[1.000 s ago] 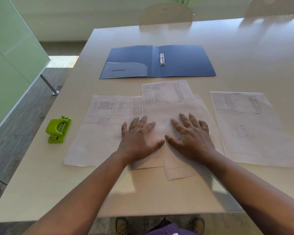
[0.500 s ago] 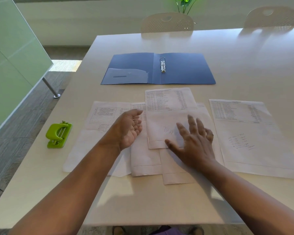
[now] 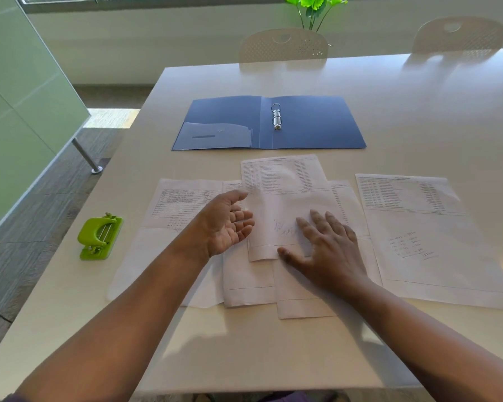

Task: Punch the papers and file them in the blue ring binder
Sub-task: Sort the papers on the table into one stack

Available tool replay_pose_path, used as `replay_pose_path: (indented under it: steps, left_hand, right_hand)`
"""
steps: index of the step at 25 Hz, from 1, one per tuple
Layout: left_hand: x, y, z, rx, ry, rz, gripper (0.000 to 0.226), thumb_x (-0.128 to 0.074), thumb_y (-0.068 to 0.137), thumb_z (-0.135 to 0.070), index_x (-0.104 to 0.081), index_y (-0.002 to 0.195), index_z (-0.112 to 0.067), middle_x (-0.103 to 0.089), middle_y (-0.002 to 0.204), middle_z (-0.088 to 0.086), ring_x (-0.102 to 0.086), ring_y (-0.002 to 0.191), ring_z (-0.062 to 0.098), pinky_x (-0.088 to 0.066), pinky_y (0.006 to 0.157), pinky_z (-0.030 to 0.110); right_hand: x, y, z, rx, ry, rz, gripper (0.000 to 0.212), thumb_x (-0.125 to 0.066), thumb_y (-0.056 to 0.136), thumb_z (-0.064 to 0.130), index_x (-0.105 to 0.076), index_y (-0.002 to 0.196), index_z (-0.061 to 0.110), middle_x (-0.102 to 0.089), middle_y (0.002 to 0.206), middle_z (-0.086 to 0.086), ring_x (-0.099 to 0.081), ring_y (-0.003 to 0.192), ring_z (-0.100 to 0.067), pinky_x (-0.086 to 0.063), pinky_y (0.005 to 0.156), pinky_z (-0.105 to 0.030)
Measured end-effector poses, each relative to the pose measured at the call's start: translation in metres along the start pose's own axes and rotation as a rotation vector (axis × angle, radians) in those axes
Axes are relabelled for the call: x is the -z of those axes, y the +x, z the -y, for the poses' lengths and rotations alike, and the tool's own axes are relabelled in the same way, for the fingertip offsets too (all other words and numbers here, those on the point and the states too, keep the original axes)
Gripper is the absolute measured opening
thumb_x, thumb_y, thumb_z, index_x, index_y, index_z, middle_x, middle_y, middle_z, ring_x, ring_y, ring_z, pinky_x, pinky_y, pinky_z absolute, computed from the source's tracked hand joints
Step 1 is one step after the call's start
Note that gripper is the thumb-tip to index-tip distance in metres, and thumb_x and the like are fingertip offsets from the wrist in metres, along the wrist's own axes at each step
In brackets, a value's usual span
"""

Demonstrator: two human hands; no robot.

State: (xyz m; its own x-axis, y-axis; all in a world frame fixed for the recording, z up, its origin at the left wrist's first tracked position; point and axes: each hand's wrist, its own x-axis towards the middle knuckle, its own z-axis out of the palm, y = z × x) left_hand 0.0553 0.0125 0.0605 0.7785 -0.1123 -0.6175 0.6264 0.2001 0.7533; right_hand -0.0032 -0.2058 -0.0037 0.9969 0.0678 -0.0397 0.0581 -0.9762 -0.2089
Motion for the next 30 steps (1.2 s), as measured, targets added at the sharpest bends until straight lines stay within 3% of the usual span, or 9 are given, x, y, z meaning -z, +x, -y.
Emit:
replay_pose_path:
  steps: [3,6,8,11,15,17,21,24,30]
  left_hand:
    - [-0.006,0.003,0.013,-0.195,0.462,-0.046,0.067,-0.069,0.092,-0.043,-0.048,0.146,-0.009,-0.058,0.138,0.014,-0.059,0.111,0.021,-0.052,0.088,0.030]
    - [-0.005,0.009,0.035,-0.534,1.317,-0.161,0.094,-0.073,0.075,-0.069,-0.040,0.153,-0.029,-0.043,0.154,0.001,-0.037,0.139,0.025,-0.037,0.112,0.044]
    - [-0.001,0.017,0.045,-0.595,1.545,-0.155,0.096,-0.059,0.078,-0.080,-0.029,0.157,-0.037,-0.019,0.168,-0.001,-0.012,0.153,0.029,-0.018,0.121,0.050]
    - [0.010,0.027,0.056,-0.576,1.598,-0.099,0.096,-0.037,0.080,-0.090,-0.016,0.160,-0.042,0.000,0.172,-0.007,0.008,0.157,0.022,0.001,0.124,0.046]
    - [0.016,0.024,0.064,-0.609,1.598,-0.123,0.095,-0.032,0.080,-0.092,-0.018,0.160,-0.042,-0.002,0.171,-0.010,0.007,0.157,0.016,0.002,0.125,0.042]
    - [0.016,0.024,0.064,-0.623,1.600,-0.142,0.094,-0.033,0.081,-0.091,-0.019,0.160,-0.042,-0.002,0.171,-0.010,0.007,0.157,0.016,0.002,0.125,0.042]
    - [0.016,0.023,0.065,-0.635,1.582,-0.146,0.093,-0.033,0.081,-0.091,-0.020,0.159,-0.042,-0.003,0.171,-0.011,0.006,0.157,0.015,0.002,0.125,0.042]
    - [0.016,0.022,0.066,-0.644,1.569,-0.151,0.094,-0.034,0.081,-0.091,-0.021,0.159,-0.041,-0.004,0.171,-0.011,0.006,0.157,0.015,0.001,0.126,0.043]
    - [0.015,0.021,0.065,-0.650,1.560,-0.150,0.092,-0.036,0.082,-0.089,-0.021,0.159,-0.041,-0.005,0.171,-0.010,0.005,0.157,0.015,0.001,0.126,0.043]
  right_hand:
    - [0.001,-0.001,0.000,0.017,0.017,0.013,0.099,-0.020,0.078,0.092,-0.023,0.158,0.034,-0.016,0.169,0.000,-0.009,0.156,-0.024,-0.012,0.124,-0.047]
    - [0.002,-0.002,0.000,0.021,0.026,0.004,0.100,-0.021,0.078,0.093,-0.025,0.158,0.033,-0.017,0.169,0.001,-0.011,0.156,-0.023,-0.013,0.123,-0.047]
    - [0.002,-0.002,-0.001,0.024,0.044,-0.004,0.096,-0.024,0.080,0.090,-0.028,0.157,0.033,-0.019,0.168,0.003,-0.012,0.155,-0.021,-0.013,0.123,-0.045]
    - [0.001,0.001,-0.004,0.014,0.117,-0.001,0.089,-0.036,0.081,0.081,-0.032,0.155,0.032,-0.019,0.168,0.003,-0.014,0.154,-0.020,-0.016,0.123,-0.044]
    - [0.015,0.010,-0.005,-0.092,0.213,-0.048,0.085,-0.061,0.087,0.061,-0.032,0.155,0.019,-0.014,0.168,-0.009,-0.015,0.153,-0.031,-0.024,0.121,-0.048]
    - [0.026,0.022,-0.007,-0.153,0.231,-0.084,0.085,-0.067,0.086,0.053,-0.034,0.154,0.014,-0.022,0.165,-0.013,-0.024,0.150,-0.035,-0.031,0.118,-0.048]
    - [0.038,0.046,-0.015,-0.247,0.436,-0.069,0.071,-0.073,0.069,0.053,-0.059,0.125,0.013,-0.061,0.125,-0.008,-0.059,0.112,-0.028,-0.053,0.094,-0.044]
    - [0.045,0.057,-0.016,-0.324,0.627,-0.079,0.051,-0.080,0.066,0.042,-0.064,0.106,0.015,-0.068,0.103,-0.003,-0.065,0.093,-0.023,-0.058,0.081,-0.041]
    - [0.053,0.069,-0.018,-0.506,1.080,0.045,0.050,-0.087,0.075,0.025,-0.057,0.112,0.011,-0.069,0.104,-0.007,-0.069,0.085,-0.024,-0.058,0.065,-0.035]
